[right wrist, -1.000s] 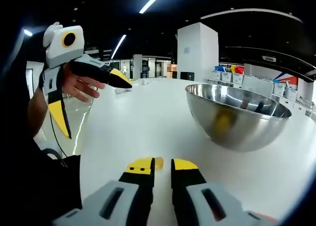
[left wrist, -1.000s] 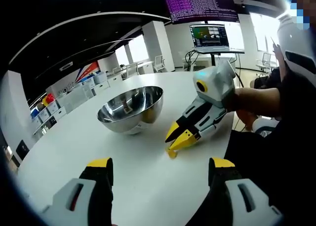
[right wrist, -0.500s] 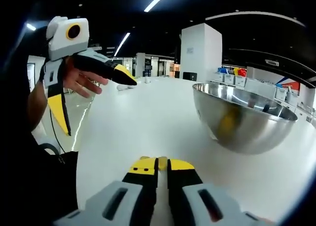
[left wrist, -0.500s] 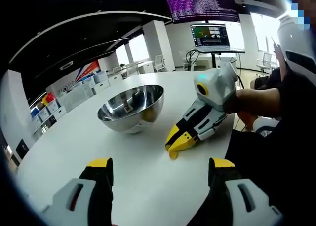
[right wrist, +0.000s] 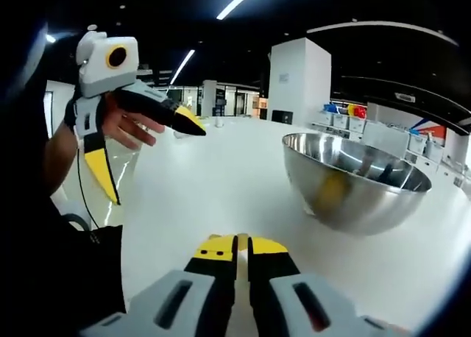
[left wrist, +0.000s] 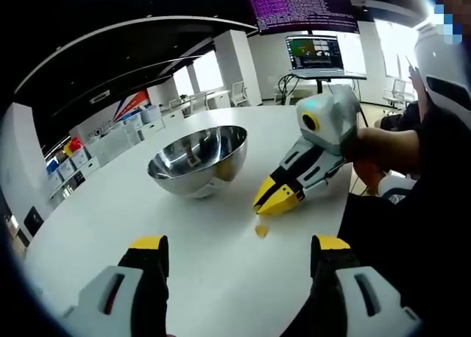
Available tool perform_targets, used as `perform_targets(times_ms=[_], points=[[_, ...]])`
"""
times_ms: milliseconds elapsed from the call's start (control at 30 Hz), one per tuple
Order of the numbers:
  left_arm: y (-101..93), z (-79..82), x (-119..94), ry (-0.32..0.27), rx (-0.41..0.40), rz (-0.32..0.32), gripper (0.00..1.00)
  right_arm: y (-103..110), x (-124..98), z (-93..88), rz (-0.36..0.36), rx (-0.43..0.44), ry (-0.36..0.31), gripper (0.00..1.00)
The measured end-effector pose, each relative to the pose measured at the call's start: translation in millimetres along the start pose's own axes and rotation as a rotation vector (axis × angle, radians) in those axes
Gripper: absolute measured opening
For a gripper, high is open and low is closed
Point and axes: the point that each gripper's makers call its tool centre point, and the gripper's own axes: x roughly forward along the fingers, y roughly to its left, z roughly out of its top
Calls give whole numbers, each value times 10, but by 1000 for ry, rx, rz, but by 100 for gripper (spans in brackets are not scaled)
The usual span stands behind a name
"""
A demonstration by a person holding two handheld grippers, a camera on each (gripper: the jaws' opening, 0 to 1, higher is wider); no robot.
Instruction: Pick up the QQ candy scattered on the table and place it into the stainless steel bowl on the table
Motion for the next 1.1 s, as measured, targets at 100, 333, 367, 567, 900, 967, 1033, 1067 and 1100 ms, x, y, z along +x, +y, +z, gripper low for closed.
perform_targets(times_ms=[100, 333, 367, 567, 900, 967, 1033, 1067, 1100], points=[[-1, 12, 5, -1, 3, 0, 79, -11, -83, -6, -7, -3, 8, 5], [-8, 32, 22, -3, 6, -3, 79, -18, -254, -7, 1, 11, -4, 4], [-10, 35, 25, -3, 6, -4, 79, -19, -268, 1, 3, 15, -12, 4], [-14, 29, 25, -1, 4, -3, 79, -21, -340, 32, -3, 20, -24, 4], [-14, 29, 8, -1, 1, 3, 79, 31, -481, 226, 14, 5, -57, 5], [-24, 27, 14, -1, 3, -1, 79, 51, -501, 301, 35, 44, -91, 5], [-32, 27, 13, -2, 2, -2, 79, 34, -524, 342, 36, 58, -106, 5], [-37, 29, 10, -5, 2, -3, 79, 27, -534, 363, 34, 61, -112, 5], [-40, 28, 8, -6, 1, -4, 79, 20, -542, 382, 30, 59, -116, 5]])
